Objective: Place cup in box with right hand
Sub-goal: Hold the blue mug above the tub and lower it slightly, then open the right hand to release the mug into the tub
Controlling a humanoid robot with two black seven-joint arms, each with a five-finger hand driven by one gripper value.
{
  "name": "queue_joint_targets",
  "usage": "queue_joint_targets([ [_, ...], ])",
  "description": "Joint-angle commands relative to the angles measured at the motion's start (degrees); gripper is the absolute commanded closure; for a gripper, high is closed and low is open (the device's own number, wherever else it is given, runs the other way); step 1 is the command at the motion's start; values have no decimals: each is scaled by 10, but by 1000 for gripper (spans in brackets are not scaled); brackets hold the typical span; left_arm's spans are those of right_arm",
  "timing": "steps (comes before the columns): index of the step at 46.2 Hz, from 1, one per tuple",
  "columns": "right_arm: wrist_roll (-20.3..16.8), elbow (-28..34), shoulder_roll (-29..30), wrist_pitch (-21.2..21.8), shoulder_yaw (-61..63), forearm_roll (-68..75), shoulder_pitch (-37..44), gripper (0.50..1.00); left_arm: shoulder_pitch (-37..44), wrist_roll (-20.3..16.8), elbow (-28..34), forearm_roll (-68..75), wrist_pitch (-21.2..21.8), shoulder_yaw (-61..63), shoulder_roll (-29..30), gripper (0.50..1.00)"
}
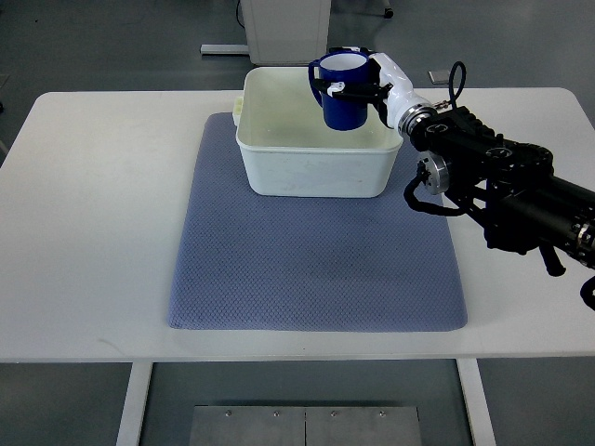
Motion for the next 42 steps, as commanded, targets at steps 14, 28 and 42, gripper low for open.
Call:
queue_joint_targets([
  [14, 3, 0, 0, -2, 3, 0, -2, 547, 0, 0, 0, 0, 0, 0, 0, 500],
  [28, 4, 2, -2, -1, 4, 0, 0, 505, 0, 0, 0, 0, 0, 0, 0, 500],
  [42, 5, 3, -4, -2, 7, 0, 3, 505, 0, 0, 0, 0, 0, 0, 0, 500],
])
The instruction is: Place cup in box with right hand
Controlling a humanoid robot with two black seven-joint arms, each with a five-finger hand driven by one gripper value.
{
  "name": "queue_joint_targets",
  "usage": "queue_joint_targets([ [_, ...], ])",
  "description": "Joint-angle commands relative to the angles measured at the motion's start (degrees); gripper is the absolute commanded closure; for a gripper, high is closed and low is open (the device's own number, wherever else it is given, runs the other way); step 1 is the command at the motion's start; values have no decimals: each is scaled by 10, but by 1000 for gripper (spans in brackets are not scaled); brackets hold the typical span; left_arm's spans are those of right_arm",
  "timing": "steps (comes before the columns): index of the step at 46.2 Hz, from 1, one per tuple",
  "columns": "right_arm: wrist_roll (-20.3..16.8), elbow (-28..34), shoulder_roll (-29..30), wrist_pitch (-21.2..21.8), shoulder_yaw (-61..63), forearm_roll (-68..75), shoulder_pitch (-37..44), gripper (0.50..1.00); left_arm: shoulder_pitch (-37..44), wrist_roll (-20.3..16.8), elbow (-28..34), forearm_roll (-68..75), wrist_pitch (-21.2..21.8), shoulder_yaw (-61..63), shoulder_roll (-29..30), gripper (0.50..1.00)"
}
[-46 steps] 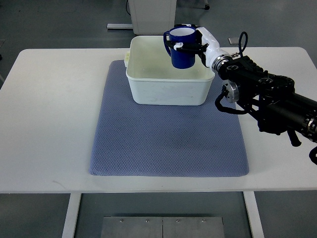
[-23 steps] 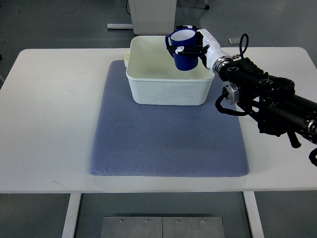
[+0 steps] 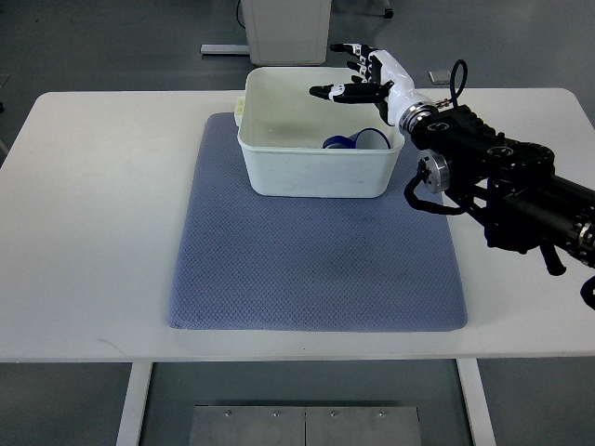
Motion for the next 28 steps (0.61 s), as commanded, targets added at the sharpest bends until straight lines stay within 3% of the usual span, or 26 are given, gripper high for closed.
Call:
queue_joint_targets([
  [1, 0, 0, -1, -1, 1, 0, 0, 505, 0, 0, 0, 0, 0, 0, 0, 500],
  [28, -5, 4, -42, 1, 53, 0, -1, 500, 0, 0, 0, 0, 0, 0, 0, 500],
])
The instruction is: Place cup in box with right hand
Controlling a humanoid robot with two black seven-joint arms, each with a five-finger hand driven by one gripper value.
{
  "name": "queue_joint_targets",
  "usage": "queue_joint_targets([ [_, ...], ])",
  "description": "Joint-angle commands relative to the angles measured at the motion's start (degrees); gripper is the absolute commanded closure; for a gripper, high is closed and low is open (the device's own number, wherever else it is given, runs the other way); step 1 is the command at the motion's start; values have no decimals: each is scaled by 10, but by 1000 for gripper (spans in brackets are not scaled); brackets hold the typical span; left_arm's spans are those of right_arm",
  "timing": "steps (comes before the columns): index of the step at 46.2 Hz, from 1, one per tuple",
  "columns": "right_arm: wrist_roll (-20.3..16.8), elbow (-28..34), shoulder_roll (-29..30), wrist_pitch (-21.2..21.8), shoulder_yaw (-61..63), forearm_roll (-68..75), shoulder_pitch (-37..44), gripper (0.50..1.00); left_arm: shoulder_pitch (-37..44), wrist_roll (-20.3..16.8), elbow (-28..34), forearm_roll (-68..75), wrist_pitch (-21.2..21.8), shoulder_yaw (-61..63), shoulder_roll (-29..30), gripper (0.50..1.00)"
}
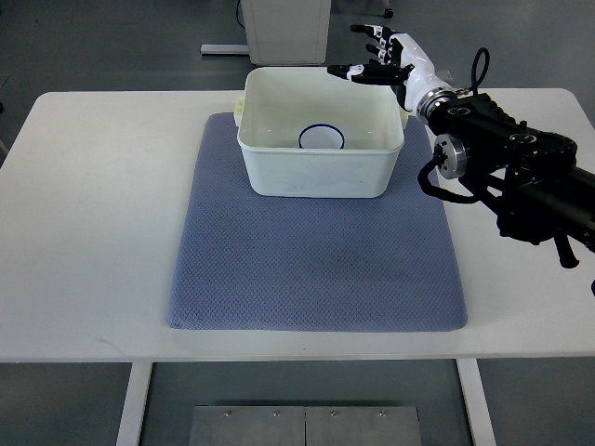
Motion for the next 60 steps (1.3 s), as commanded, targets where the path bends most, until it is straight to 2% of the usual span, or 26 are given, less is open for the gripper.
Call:
queue_joint_targets([
  [1, 0, 0, -13, 0, 7, 0, -1, 500, 0, 0, 0, 0, 0, 0, 0, 500],
  [16, 8, -2, -59, 0, 9, 0, -10, 500, 0, 0, 0, 0, 0, 0, 0, 500],
  [36, 8, -2, -131, 6, 103, 0, -99, 500, 0, 0, 0, -1, 0, 0, 0, 500],
  [46, 7, -7, -155, 56, 153, 0, -150, 500, 0, 0, 0, 0, 0, 0, 0, 500],
  [60, 4, -7, -152, 69, 181, 3, -183, 500, 0, 0, 0, 0, 0, 0, 0, 500],
])
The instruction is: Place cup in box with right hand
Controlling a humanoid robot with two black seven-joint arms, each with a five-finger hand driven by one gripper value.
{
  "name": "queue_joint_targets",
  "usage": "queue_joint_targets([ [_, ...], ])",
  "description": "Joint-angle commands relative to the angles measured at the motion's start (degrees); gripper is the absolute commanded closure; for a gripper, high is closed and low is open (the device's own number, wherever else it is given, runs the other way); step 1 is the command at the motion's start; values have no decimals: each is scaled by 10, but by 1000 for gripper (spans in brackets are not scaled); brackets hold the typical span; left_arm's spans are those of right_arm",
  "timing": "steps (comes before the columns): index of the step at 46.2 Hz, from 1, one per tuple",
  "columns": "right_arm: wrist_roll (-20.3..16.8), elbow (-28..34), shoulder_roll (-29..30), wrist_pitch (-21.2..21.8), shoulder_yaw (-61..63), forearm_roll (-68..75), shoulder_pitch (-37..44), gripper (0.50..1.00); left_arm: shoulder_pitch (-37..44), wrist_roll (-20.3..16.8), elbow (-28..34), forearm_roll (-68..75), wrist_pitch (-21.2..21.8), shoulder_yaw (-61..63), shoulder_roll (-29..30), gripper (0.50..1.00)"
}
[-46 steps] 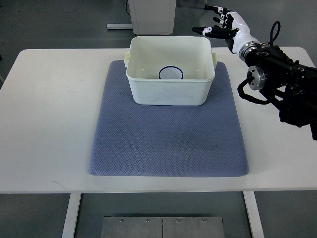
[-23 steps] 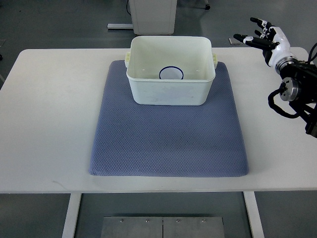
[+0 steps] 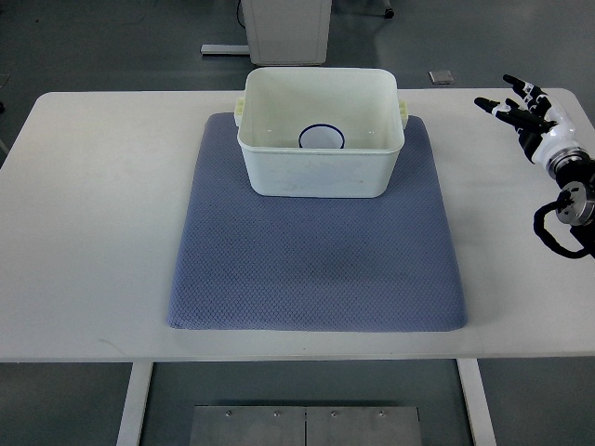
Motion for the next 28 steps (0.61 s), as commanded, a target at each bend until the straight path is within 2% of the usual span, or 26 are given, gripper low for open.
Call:
queue_joint_targets([
  [1, -1, 0, 4, 2, 8, 2, -7, 500, 0, 0, 0, -1, 0, 0, 0, 500],
  [12, -3, 0, 14, 13, 53, 4, -37, 500, 0, 0, 0, 0, 0, 0, 0, 500],
  [28, -2, 1, 46, 17, 56, 4, -52, 500, 0, 0, 0, -1, 0, 0, 0, 500],
])
